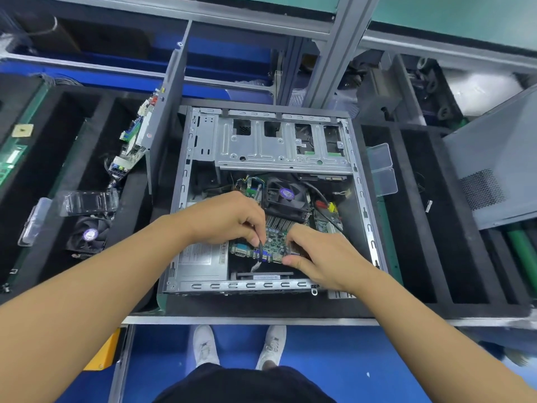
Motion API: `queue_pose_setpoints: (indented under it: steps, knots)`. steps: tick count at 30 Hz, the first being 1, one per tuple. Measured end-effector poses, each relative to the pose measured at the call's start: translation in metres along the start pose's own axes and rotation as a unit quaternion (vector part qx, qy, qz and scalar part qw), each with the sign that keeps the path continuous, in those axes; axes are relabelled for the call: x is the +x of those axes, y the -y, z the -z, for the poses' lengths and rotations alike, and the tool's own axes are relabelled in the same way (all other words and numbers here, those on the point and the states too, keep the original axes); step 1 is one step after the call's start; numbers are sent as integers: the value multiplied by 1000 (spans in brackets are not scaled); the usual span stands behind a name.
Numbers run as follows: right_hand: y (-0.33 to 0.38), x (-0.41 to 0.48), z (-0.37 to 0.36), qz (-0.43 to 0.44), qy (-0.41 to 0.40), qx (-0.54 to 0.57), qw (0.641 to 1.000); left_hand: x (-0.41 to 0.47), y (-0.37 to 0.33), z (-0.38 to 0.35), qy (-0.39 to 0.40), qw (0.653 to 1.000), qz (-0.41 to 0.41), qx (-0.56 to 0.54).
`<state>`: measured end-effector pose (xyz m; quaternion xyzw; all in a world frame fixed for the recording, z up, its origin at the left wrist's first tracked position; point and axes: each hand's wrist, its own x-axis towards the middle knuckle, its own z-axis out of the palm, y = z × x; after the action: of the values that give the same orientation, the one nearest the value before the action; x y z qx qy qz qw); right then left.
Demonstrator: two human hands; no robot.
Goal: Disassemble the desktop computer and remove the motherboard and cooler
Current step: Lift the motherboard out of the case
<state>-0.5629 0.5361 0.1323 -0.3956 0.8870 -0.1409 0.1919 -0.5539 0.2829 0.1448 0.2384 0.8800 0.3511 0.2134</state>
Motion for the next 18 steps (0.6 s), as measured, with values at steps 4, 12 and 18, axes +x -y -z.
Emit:
queue_pose_setpoints:
  steps: [4, 12, 18]
  knots:
    - [-1, -3, -2, -13, -15, -1, 1000, 1, -2, 1, 5, 999, -36, 33]
    - [-3, -1, -4, -1, -20, 7, 1000, 2, -4, 4, 9, 999, -29, 12]
    - [-4, -1, -5, 5, -20, 2, 1000, 0, -5, 2, 1, 999, -44, 19]
